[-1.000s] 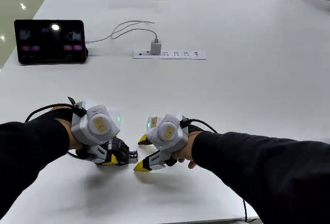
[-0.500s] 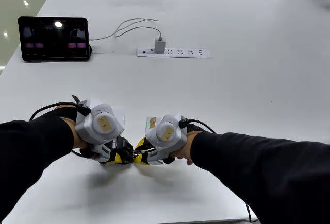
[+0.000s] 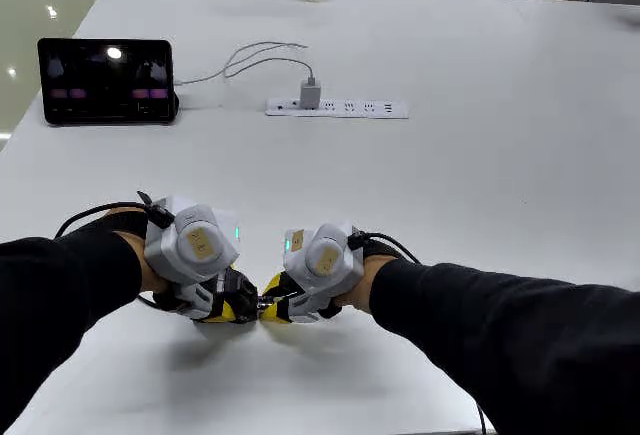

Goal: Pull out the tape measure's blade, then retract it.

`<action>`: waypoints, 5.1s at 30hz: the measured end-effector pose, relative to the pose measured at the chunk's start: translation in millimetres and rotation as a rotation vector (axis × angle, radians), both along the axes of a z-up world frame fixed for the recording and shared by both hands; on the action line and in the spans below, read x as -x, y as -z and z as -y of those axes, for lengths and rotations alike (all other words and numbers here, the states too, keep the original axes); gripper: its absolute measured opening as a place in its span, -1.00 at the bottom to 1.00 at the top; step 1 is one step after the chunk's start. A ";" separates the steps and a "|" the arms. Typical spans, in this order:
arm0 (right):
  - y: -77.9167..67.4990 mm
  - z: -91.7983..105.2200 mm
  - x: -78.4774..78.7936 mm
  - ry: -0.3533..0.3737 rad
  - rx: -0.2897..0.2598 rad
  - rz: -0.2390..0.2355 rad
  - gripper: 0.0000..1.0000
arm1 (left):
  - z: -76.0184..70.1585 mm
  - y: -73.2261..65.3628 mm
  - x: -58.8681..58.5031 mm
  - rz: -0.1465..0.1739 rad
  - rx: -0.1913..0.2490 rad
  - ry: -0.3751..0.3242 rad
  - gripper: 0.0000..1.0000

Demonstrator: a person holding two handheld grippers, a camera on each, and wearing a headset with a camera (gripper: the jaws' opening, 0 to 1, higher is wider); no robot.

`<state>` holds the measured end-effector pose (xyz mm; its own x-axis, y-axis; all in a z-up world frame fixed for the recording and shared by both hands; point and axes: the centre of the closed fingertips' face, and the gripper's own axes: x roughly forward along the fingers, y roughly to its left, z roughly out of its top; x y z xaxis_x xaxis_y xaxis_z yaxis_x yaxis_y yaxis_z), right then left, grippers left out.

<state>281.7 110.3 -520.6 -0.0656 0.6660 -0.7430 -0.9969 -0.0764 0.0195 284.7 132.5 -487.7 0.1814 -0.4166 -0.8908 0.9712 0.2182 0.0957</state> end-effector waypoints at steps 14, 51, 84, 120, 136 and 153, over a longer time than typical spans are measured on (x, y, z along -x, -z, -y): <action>0.5 8.3 1.0 -0.004 0.007 -0.008 -0.79 | 1.2 -0.1 0.2 0.000 0.005 -0.003 -0.39; 0.2 34.8 -2.8 -0.006 0.033 0.008 -0.79 | 1.0 -0.2 -0.9 0.005 0.012 -0.012 -0.39; 0.3 52.6 -6.1 0.004 0.043 0.010 -0.79 | -0.8 0.1 -0.6 0.008 0.016 -0.015 -0.39; 0.3 79.1 -10.6 0.013 0.050 0.005 -0.79 | -0.9 -0.1 -1.1 0.012 0.017 -0.018 -0.39; -0.6 89.3 -11.0 0.020 0.060 0.006 -0.79 | -1.0 0.2 -1.6 0.013 0.019 -0.022 -0.39; -0.4 104.1 -13.5 0.025 0.070 0.009 -0.79 | -0.3 0.6 -1.3 0.013 0.019 -0.025 -0.39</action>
<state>295.2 6.3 -520.2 -0.0430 0.6134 -0.7886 -0.9986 -0.0506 0.0150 286.0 132.8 -488.3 0.2033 -0.4283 -0.8805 0.9642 0.2442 0.1038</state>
